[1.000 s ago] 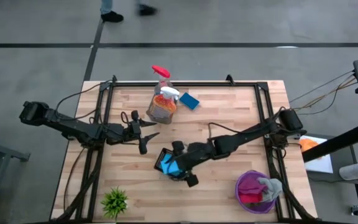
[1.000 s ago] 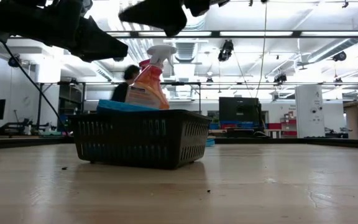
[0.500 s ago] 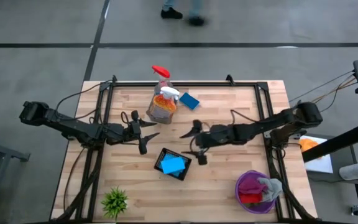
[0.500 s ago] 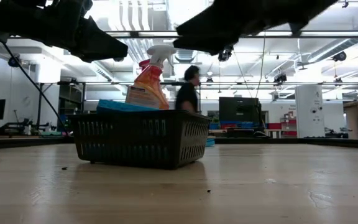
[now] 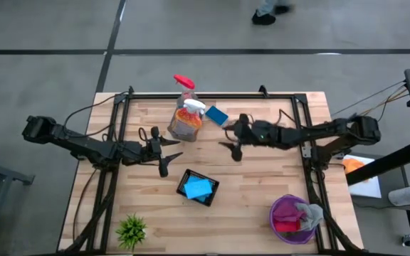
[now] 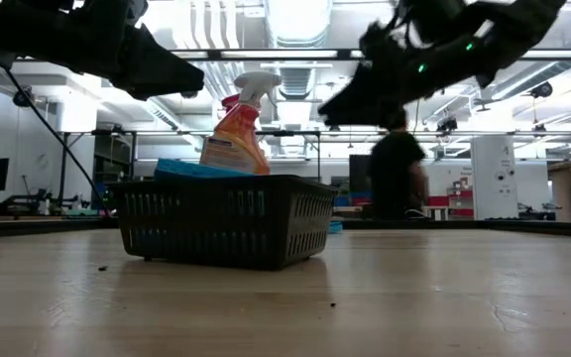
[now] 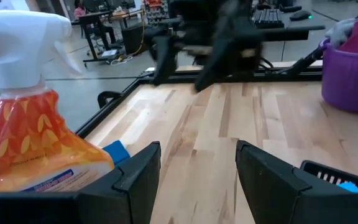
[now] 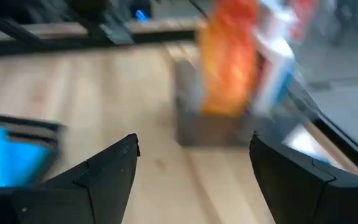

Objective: Pick & Place Kitchen Items
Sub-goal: Put the blue sponge into the black bin

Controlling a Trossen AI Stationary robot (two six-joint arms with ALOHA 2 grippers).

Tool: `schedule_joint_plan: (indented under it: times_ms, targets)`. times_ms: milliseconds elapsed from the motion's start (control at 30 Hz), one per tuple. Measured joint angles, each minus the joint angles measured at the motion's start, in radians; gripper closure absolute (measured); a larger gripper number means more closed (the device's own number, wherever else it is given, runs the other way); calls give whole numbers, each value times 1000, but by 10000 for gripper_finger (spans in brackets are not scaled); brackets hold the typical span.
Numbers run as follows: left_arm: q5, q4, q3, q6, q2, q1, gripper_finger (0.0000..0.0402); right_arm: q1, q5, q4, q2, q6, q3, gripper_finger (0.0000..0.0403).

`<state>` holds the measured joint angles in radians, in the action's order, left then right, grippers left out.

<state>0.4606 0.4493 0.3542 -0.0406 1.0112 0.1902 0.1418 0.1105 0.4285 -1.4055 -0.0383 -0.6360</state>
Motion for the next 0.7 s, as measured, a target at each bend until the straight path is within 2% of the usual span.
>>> schedule_joint_plan:
  times_ms: [300,700]
  targets:
    - [0,0,0,0,0,0,192,227,-112,-201,-115,-16,-106,101]
    - [2,-7,0,-3,0,0,192,393,-208,-508,-395,-3,-384,101]
